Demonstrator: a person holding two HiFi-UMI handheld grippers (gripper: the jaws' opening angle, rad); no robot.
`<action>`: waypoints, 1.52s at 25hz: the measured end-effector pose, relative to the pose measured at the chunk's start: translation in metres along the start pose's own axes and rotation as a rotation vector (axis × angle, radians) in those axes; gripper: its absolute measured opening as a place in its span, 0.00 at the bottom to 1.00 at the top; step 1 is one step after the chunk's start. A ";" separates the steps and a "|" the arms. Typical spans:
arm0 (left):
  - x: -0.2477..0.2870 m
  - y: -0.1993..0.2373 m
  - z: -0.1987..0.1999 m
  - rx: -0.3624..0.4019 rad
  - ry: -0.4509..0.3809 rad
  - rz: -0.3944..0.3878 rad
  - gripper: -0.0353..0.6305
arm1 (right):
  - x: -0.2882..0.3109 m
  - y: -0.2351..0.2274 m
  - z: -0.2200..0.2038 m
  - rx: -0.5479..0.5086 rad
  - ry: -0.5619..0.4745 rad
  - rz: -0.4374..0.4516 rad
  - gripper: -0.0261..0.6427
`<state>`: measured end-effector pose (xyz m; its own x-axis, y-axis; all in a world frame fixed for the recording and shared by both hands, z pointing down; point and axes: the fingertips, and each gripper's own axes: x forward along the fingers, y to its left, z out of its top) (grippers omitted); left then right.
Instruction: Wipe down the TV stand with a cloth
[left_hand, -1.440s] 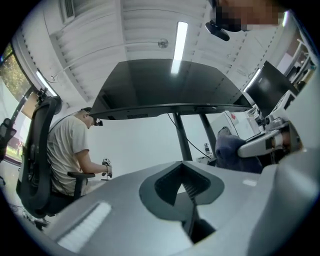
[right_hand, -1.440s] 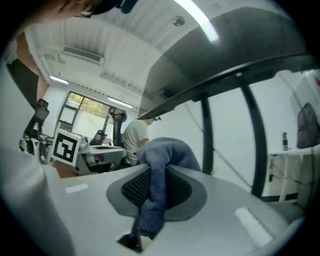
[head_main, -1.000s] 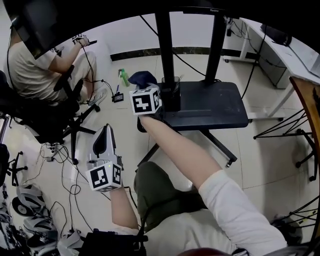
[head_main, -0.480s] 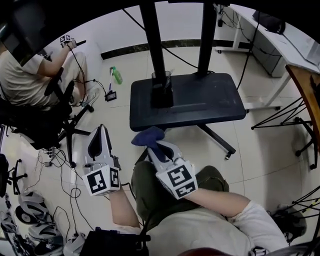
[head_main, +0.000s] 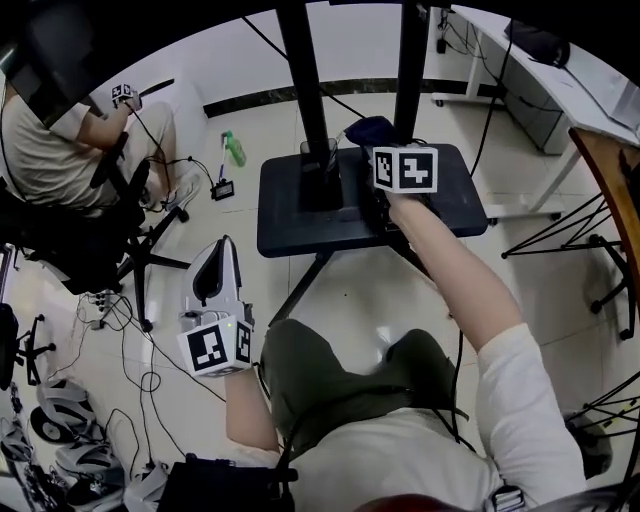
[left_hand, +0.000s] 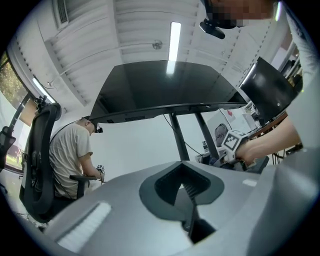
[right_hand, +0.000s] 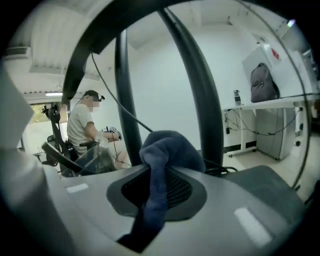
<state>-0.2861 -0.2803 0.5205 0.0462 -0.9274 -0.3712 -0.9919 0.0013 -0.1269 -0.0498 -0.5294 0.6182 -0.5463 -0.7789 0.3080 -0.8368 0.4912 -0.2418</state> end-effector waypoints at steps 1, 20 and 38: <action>-0.001 -0.003 0.002 0.001 -0.002 -0.006 0.41 | 0.015 -0.003 -0.008 -0.006 0.048 -0.010 0.13; 0.010 -0.025 0.003 -0.015 -0.031 -0.058 0.41 | -0.191 0.082 -0.003 -0.267 -0.340 0.138 0.13; 0.001 -0.020 0.013 -0.015 -0.039 -0.039 0.41 | -0.168 0.018 -0.041 -0.169 -0.080 0.162 0.12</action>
<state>-0.2644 -0.2759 0.5106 0.0892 -0.9112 -0.4022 -0.9909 -0.0404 -0.1284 0.0253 -0.3742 0.5996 -0.6750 -0.7095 0.2023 -0.7363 0.6654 -0.1229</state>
